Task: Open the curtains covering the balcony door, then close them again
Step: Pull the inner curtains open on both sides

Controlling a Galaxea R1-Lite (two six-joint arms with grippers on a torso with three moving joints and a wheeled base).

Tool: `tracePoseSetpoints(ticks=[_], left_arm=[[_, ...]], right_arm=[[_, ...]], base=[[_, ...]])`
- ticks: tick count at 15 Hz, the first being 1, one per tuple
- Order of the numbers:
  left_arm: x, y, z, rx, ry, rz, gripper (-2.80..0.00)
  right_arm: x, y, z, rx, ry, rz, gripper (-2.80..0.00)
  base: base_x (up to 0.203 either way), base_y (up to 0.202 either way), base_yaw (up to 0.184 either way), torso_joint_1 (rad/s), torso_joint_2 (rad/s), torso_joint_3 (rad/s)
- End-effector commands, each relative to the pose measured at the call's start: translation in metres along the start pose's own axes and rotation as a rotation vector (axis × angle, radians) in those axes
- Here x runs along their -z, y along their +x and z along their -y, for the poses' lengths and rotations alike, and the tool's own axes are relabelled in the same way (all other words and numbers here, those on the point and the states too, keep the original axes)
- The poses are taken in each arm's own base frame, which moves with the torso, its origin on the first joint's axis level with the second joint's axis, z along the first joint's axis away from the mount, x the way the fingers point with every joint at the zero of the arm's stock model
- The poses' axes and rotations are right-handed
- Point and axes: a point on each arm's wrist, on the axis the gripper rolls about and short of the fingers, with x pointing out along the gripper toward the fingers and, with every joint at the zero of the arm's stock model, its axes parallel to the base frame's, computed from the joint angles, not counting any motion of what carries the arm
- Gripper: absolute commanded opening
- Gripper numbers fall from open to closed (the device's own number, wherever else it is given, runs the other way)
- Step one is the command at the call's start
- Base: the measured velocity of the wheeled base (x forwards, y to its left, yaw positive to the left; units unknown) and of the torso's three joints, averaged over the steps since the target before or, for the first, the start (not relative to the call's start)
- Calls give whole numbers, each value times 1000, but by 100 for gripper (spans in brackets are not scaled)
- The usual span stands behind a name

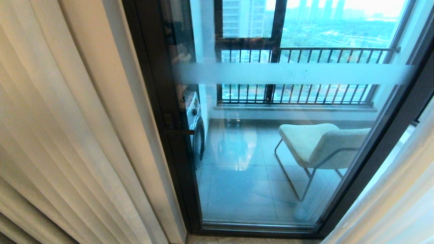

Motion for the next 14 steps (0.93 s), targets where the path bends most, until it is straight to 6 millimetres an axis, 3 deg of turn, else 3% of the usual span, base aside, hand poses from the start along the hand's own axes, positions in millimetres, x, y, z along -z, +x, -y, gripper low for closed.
tracePoseSetpoints(ticks=[1, 3, 6, 8, 14], left_arm=[[11, 6, 7, 75, -13, -60, -280], [23, 4, 20, 144, -28, -166, -280], [43, -21, 27, 106, -5, -273, -280], [68, -37, 30, 54, -6, -341, -280], [129, -90, 43, 53, -5, -338, -280]], right_arm=[[0, 0, 0, -1, 0, 0, -280], [0, 0, 0, 0, 0, 0, -280], [0, 0, 0, 0, 0, 0, -280], [0, 0, 0, 0, 0, 0, -280], [0, 0, 0, 0, 0, 0, -280]], base=[[0, 0, 0, 0, 0, 0], [0, 0, 0, 0, 0, 0], [0, 0, 0, 0, 0, 0], [0, 0, 0, 0, 0, 0], [0, 0, 0, 0, 0, 0]])
